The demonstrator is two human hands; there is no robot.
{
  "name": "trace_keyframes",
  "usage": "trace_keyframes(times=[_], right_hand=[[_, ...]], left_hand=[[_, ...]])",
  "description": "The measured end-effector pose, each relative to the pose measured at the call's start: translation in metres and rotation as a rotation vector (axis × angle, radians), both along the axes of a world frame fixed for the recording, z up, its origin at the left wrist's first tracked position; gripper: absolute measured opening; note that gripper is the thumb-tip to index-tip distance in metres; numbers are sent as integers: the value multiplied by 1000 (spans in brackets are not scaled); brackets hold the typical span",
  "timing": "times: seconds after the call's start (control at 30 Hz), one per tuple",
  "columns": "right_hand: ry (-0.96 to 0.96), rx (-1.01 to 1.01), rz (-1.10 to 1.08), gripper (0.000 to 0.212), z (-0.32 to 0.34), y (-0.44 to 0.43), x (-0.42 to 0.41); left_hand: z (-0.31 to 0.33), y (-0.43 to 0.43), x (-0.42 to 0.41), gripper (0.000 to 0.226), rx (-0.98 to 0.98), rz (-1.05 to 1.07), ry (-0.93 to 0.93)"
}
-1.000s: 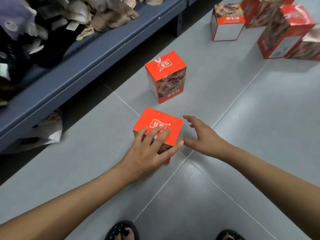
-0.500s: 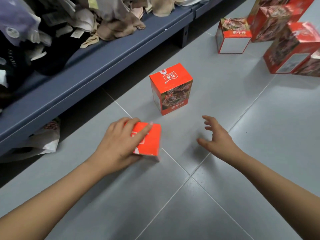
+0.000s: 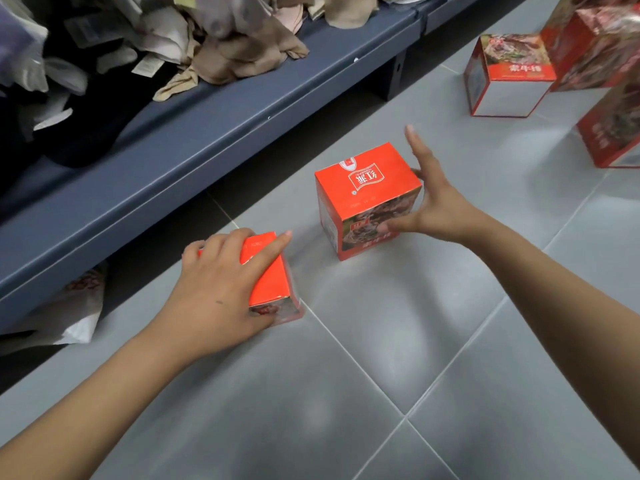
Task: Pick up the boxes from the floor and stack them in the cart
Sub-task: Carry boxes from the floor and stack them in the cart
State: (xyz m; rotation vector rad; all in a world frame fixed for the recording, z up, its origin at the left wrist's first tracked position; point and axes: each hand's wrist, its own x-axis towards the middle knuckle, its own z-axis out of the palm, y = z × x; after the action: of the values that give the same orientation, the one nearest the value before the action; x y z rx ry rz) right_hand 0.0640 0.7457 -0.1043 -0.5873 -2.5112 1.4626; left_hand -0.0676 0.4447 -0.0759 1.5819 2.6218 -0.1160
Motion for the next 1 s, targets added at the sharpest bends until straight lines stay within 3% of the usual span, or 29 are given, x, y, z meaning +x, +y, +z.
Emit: trace_keyframes(times=[0.17, 0.43, 0.63, 0.77, 1.0], right_hand=[[177, -232, -53, 116, -28, -38, 4], [352, 43, -123, 106, -63, -55, 11], [400, 81, -215, 90, -58, -67, -1], [316, -24, -399, 94, -36, -88, 0], [160, -118, -478, 95, 17, -113, 32]], left_hand=[[-1, 0, -1, 93, 17, -13, 25], [0, 0, -1, 98, -10, -9, 23], [4, -2, -3, 95, 23, -9, -4], [18, -8, -4, 90, 35, 53, -33], [54, -4, 10, 90, 79, 176, -38]])
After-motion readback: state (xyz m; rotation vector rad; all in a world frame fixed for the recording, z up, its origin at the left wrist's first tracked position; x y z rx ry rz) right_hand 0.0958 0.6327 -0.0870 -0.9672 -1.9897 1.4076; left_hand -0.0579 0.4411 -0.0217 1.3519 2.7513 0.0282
